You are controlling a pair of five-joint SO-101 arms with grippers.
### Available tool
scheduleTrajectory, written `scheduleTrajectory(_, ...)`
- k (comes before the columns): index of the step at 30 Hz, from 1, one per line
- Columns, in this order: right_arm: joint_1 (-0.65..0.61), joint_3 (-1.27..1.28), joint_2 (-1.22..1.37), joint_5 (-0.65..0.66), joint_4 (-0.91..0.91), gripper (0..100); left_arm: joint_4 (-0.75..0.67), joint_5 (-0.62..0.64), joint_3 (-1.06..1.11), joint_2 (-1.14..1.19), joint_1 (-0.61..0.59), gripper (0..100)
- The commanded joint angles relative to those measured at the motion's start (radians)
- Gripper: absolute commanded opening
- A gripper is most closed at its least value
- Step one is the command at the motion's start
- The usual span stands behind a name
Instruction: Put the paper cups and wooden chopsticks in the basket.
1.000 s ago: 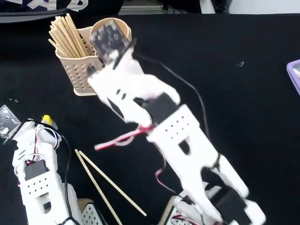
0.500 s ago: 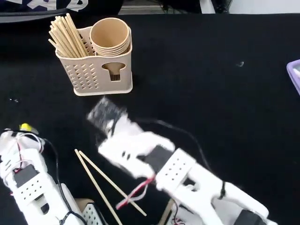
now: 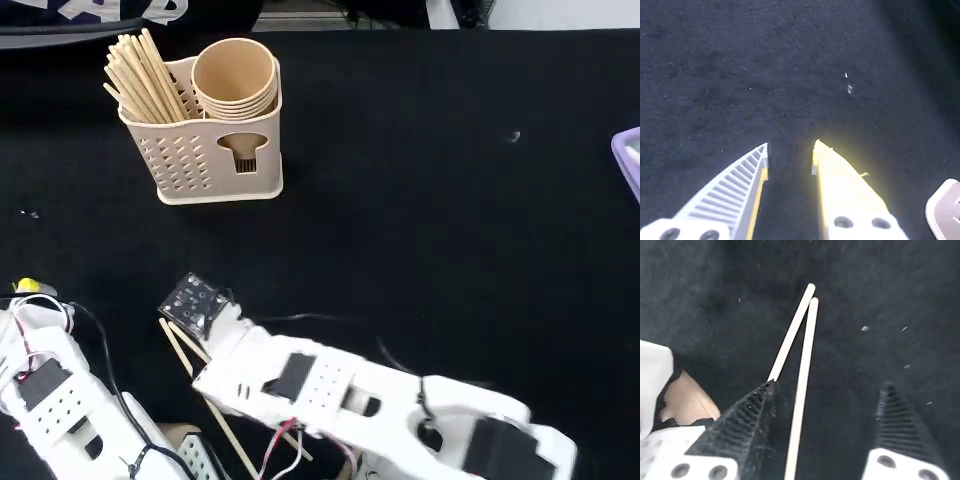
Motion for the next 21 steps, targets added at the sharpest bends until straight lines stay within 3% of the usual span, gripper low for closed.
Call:
scheduleTrajectory(1,-0.026,-0.110,0.160,-0.041,-0.023,39.7,-0.023,0.009,-0.090,-0.008,-0.008,15)
scheduleTrajectory(11,-0.021,-0.277,0.314,-0.041,0.123,34.8,-0.023,0.009,-0.087,-0.008,-0.007,15)
scheduleTrajectory(21,-0.029,-0.255,0.168,-0.115,0.121,35.0,-0.025,0.009,-0.085,-0.012,-0.007,15)
